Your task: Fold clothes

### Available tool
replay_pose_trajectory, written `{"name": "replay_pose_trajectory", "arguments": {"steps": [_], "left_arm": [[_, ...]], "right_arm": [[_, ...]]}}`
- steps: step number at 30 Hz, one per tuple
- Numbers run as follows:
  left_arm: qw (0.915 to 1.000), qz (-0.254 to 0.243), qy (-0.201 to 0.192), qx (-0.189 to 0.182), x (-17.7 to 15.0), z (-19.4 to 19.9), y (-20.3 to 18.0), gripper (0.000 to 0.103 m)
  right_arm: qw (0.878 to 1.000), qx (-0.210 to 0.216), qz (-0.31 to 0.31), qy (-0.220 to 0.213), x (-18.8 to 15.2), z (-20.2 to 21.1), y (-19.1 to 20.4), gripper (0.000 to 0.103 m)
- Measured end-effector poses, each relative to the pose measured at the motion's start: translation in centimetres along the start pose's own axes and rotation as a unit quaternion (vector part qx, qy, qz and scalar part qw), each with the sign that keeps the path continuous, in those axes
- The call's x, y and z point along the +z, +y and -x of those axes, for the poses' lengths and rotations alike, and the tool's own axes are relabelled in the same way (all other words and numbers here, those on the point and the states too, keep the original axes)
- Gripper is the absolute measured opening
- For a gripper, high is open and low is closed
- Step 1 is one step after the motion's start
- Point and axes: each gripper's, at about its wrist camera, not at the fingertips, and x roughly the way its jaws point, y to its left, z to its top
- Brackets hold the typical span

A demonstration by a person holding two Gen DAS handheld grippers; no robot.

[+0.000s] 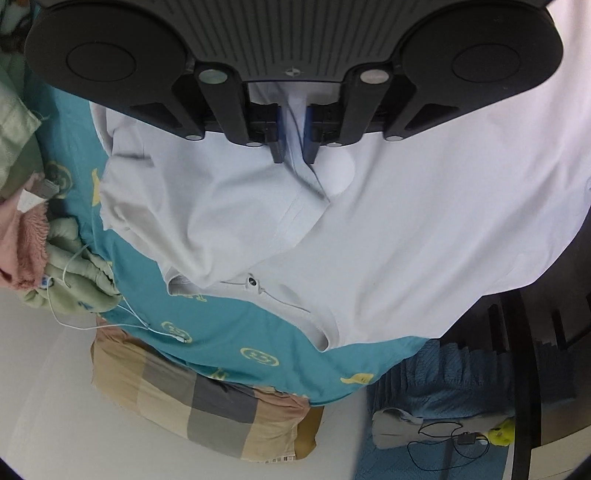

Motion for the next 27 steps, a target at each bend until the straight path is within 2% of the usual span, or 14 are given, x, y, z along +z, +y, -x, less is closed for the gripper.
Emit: {"name": "replay_pose_trajectory", "arguments": {"steps": [2,4,5,7,9,11,13,17,22,27], "left_arm": [[0.9999,-0.001,-0.001,-0.01,-0.5,1.8,1.1,0.026],[0.9998,0.004,-0.003,-0.019,-0.9,4.1,2.7,0.04],[0.9997,0.012,-0.007,-0.02,-0.9,5.3,4.0,0.043],[0.9992,0.031,-0.016,-0.018,-0.9,7.8,6.8,0.054],[0.9971,0.068,-0.03,-0.016,-0.6,10.0,10.5,0.063],[0.9921,0.118,-0.041,-0.01,-0.2,11.5,14.7,0.066],[0.9805,0.192,-0.042,-0.013,-0.1,12.1,18.9,0.069],[0.941,0.335,-0.024,-0.044,-0.7,11.1,26.0,0.073],[0.912,0.406,-0.005,-0.059,-1.8,7.4,30.7,0.073],[0.8898,0.446,-0.003,-0.097,-2.9,3.9,32.7,0.074]], "right_arm": [[1.0,0.009,-0.001,-0.011,0.2,0.4,0.1,0.035],[1.0,0.012,0.004,-0.025,0.3,0.8,0.3,0.035],[0.999,0.013,0.006,-0.031,0.3,1.0,0.4,0.035],[0.999,0.014,0.008,-0.042,0.3,1.4,0.6,0.035],[0.999,0.014,0.005,-0.052,0.3,1.8,0.6,0.035],[0.998,0.014,-0.002,-0.063,0.3,2.1,0.3,0.035],[0.998,0.009,-0.01,-0.068,0.4,2.1,0.0,0.035],[0.997,-0.001,-0.027,-0.076,0.9,1.9,-0.5,0.035],[0.995,-0.028,-0.039,-0.082,1.5,1.1,-0.6,0.035],[0.994,-0.037,-0.05,-0.086,2.4,-0.3,-0.4,0.035]]}}
